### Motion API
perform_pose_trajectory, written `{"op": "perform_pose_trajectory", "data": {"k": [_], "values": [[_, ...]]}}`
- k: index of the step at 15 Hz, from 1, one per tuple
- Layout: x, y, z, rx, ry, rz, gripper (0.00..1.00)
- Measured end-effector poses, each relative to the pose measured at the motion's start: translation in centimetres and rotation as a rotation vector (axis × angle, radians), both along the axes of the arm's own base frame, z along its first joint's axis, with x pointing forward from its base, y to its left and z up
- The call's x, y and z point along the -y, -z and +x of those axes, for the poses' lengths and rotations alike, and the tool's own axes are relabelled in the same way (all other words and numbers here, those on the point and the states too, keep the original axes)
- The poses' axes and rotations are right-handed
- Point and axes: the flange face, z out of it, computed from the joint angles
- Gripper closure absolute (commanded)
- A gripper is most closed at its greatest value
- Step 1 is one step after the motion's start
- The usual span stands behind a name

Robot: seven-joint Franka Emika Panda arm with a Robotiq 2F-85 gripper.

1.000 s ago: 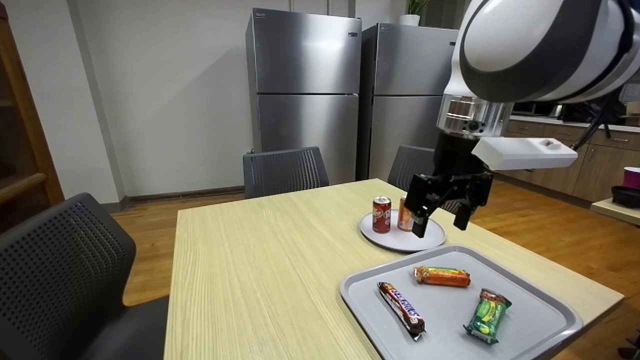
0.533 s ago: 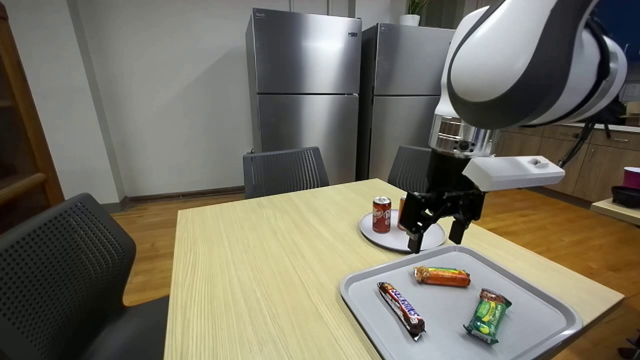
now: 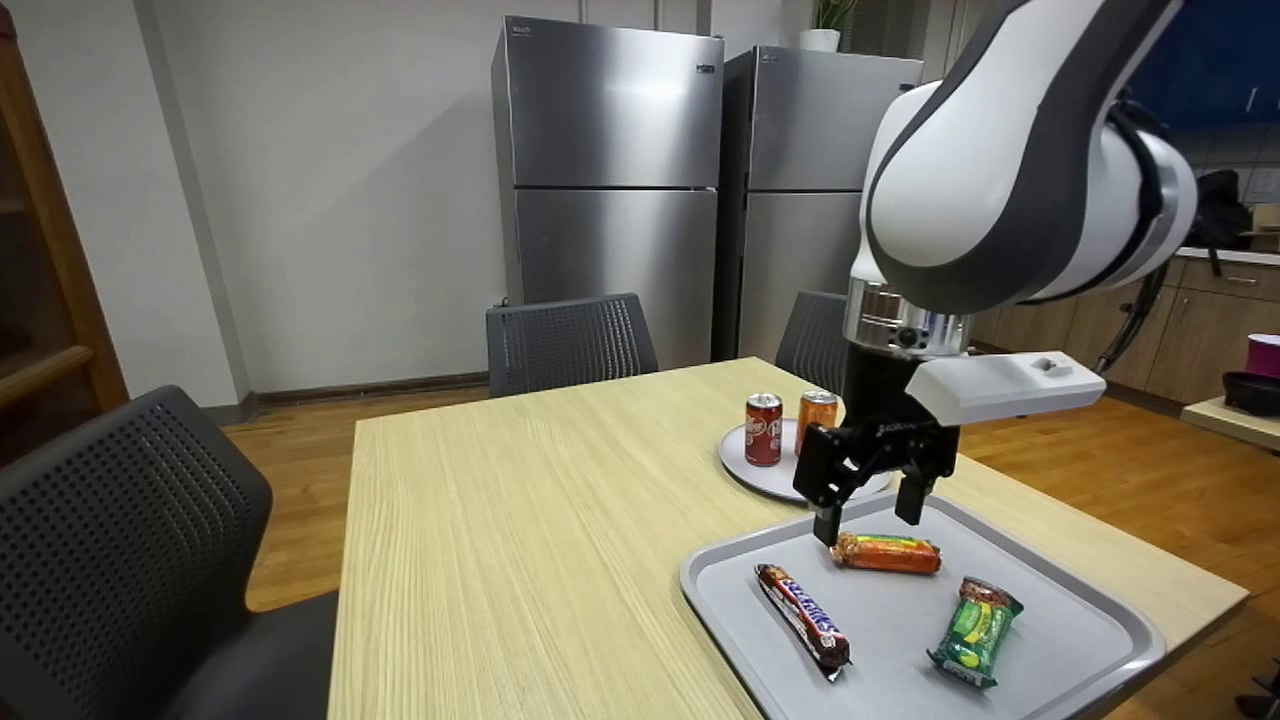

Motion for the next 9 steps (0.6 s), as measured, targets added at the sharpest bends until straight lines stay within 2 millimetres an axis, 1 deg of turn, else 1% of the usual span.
{"op": "perform_pose_trajectory", "data": {"k": [9], "values": [[-0.05,0.19,0.21,-0.002,0.001,-0.001,0.00]]}}
